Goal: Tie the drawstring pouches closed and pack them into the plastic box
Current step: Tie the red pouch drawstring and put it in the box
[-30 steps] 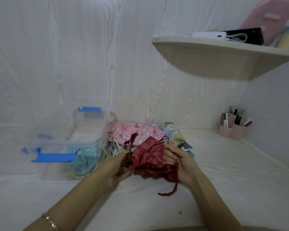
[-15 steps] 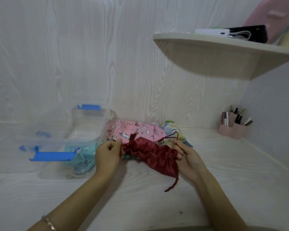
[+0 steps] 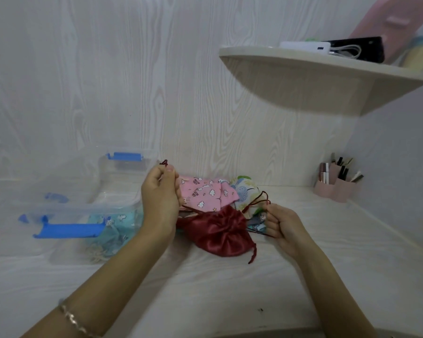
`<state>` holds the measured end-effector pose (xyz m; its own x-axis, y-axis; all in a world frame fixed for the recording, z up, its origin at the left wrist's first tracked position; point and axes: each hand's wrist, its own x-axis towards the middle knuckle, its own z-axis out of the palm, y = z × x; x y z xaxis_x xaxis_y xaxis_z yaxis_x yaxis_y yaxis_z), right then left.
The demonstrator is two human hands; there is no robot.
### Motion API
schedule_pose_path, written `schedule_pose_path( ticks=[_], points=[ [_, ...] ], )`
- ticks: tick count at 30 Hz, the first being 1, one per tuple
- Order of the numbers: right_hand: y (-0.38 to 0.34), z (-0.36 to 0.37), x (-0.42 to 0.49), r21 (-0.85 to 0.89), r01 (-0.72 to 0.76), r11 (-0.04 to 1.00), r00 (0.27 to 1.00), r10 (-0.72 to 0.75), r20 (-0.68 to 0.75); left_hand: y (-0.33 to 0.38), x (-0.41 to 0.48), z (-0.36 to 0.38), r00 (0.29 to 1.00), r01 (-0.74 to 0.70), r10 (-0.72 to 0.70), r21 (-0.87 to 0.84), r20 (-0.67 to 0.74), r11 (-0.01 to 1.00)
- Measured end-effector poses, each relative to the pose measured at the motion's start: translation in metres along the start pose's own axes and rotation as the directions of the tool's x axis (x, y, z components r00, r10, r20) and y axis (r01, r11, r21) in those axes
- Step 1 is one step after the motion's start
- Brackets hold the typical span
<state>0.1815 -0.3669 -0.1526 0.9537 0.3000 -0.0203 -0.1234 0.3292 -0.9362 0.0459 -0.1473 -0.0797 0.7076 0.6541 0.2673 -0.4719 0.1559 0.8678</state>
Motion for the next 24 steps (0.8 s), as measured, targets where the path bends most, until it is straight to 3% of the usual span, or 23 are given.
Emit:
schedule_pose_path(
  ticks=[3, 6, 8, 10, 13, 17, 21, 24],
  points=[
    [-0.006, -0.006, 0.002, -0.285, 0.063, 0.956, 0.998, -0.069, -0.011, 0.003, -0.004, -0.002, 0.999, -0.027, 0.023, 0.101, 0.04, 0.995],
    [-0.017, 0.015, 0.0, -0.441, 0.146, 0.885, 0.988, -0.151, 0.024, 0.008, -0.014, 0.001, 0.972, -0.04, -0.004, 0.185, 0.234, 0.982],
    [-0.025, 0.041, -0.004, -0.415, 0.188, 0.89, 0.982, -0.161, 0.099, 0.014, -0.016, 0.007, 0.889, 0.052, -0.13, 0.186, 0.44, 0.981],
    [-0.028, 0.069, -0.011, -0.476, 0.206, 0.855, 0.972, -0.123, 0.201, 0.018, -0.015, 0.016, 0.806, 0.08, -0.196, 0.225, 0.559, 0.971],
    [-0.017, 0.104, -0.029, -0.637, 0.229, 0.736, 0.931, 0.026, 0.365, 0.011, -0.009, 0.03, 0.829, 0.014, -0.167, 0.278, 0.534, 0.96],
    [0.001, 0.114, -0.045, -0.67, 0.156, 0.725, 0.876, 0.211, 0.433, -0.012, 0.009, 0.032, 0.848, -0.013, -0.178, 0.356, 0.499, 0.934],
    [0.001, 0.103, -0.048, -0.539, -0.042, 0.842, 0.827, 0.332, 0.454, -0.034, 0.02, 0.025, 0.867, 0.047, -0.279, 0.491, 0.412, 0.87],
    [0.003, 0.093, -0.043, -0.364, -0.097, 0.926, 0.876, 0.253, 0.41, -0.045, 0.02, 0.018, 0.833, -0.005, -0.37, 0.675, 0.411, 0.738]
  ],
)
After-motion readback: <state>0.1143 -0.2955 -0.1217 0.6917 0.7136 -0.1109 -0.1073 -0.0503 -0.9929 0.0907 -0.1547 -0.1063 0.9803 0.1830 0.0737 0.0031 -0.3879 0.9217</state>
